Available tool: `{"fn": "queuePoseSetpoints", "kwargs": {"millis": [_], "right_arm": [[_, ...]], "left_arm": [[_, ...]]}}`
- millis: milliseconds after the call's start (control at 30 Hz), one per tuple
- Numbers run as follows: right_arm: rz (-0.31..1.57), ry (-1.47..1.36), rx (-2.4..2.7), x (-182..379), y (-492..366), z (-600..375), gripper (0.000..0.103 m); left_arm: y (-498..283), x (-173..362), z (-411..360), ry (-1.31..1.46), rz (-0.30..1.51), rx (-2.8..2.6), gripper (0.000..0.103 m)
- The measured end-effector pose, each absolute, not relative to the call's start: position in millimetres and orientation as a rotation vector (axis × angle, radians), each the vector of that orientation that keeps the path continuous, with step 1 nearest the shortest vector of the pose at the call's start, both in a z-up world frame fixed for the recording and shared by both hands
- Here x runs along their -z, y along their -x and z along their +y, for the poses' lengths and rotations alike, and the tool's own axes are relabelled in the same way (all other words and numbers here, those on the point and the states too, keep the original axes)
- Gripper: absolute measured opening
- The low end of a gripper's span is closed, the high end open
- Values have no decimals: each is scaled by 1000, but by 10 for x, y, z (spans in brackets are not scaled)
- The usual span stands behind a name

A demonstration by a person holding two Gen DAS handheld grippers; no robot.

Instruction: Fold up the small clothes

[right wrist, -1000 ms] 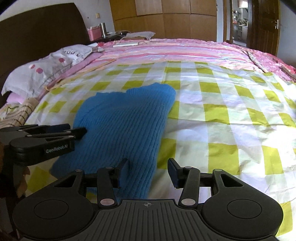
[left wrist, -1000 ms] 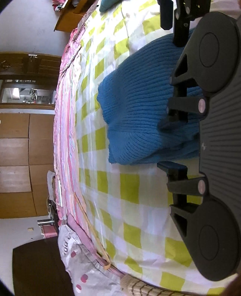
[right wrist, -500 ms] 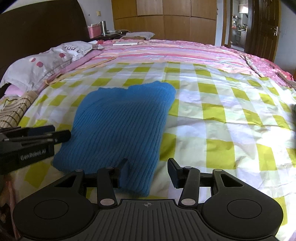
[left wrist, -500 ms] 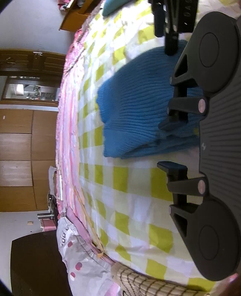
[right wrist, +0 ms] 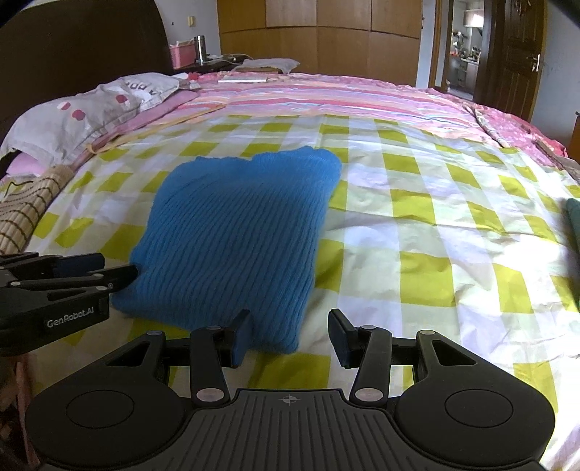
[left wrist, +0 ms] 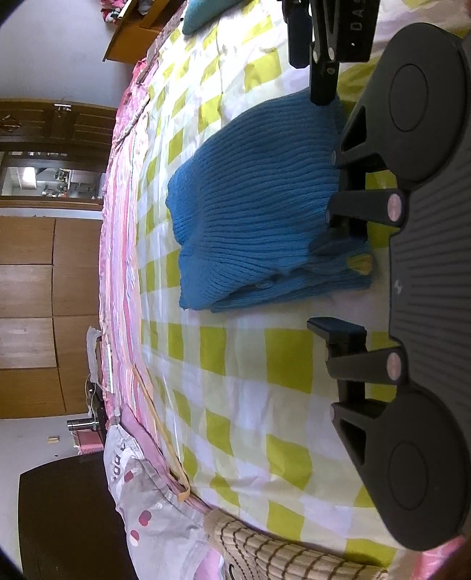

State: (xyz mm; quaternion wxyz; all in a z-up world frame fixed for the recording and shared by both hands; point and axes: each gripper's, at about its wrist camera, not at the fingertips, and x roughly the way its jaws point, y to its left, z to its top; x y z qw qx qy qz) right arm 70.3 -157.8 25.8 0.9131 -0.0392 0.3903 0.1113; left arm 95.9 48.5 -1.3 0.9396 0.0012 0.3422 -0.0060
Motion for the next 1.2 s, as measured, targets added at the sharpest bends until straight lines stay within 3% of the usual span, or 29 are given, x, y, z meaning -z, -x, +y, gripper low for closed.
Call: {"fn": "queuePoseSetpoints", "kwargs": {"millis": [933,1200], "right_arm": [[827,71,-228,-163,-453,-1555,46],[835,28,-232,-141,-345,-1614,46]], "left_arm": [[-789,144,381,-45,756,53,45],[-726,183,290,-69,796,67,51]]}}
